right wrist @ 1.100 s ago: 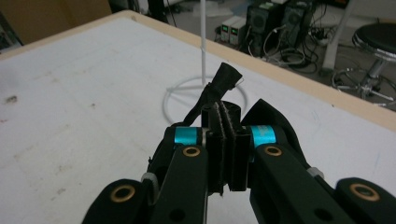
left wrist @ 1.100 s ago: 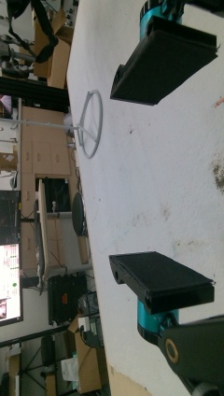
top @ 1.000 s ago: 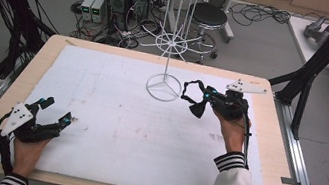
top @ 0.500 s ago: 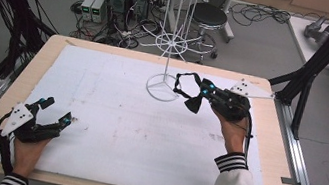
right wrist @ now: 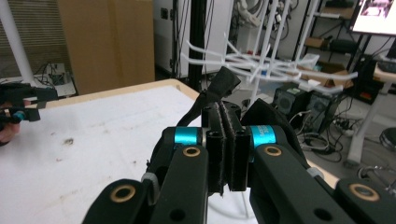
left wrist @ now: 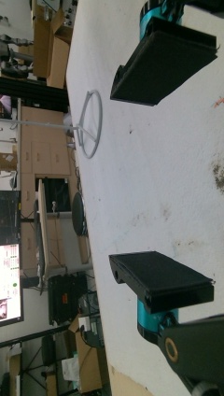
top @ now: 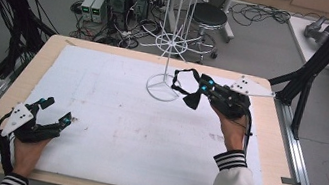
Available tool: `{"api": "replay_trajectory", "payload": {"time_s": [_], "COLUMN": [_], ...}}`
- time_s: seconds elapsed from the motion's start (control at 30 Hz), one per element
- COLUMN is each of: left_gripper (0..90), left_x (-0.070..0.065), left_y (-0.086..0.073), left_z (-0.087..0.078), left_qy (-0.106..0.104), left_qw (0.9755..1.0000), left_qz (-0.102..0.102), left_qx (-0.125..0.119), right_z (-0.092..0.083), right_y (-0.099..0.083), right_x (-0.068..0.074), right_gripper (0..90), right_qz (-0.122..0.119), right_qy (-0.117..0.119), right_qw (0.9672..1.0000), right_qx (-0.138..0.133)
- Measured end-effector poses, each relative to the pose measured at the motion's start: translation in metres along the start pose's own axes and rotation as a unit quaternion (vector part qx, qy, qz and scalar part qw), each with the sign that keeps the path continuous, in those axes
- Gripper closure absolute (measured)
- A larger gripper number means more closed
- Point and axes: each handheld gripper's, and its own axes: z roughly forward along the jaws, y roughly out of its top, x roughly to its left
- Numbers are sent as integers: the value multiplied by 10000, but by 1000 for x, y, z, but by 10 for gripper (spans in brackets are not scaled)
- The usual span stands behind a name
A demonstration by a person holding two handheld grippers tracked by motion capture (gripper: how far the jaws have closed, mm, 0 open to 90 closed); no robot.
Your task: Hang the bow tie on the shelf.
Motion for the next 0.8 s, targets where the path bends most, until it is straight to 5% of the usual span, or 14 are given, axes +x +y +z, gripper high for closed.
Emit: {"api": "replay_trajectory", "payload": {"time_s": [0.37, 0.8], "left_gripper": [181, 181], "left_x": [0, 0], "left_y": [0, 0], "left_z": [0, 0], "left_qy": [-1, -3], "left_qw": [10000, 10000], "left_qz": [-16, -35], "left_qx": [-5, -6], "right_z": [12, 34], "right_y": [19, 15], "right_x": [1, -12], "right_gripper": [885, 885], "right_qz": [-130, 86], "right_qy": [-63, -407], "right_qw": [9995, 9990], "right_qx": [-270, -139]}}
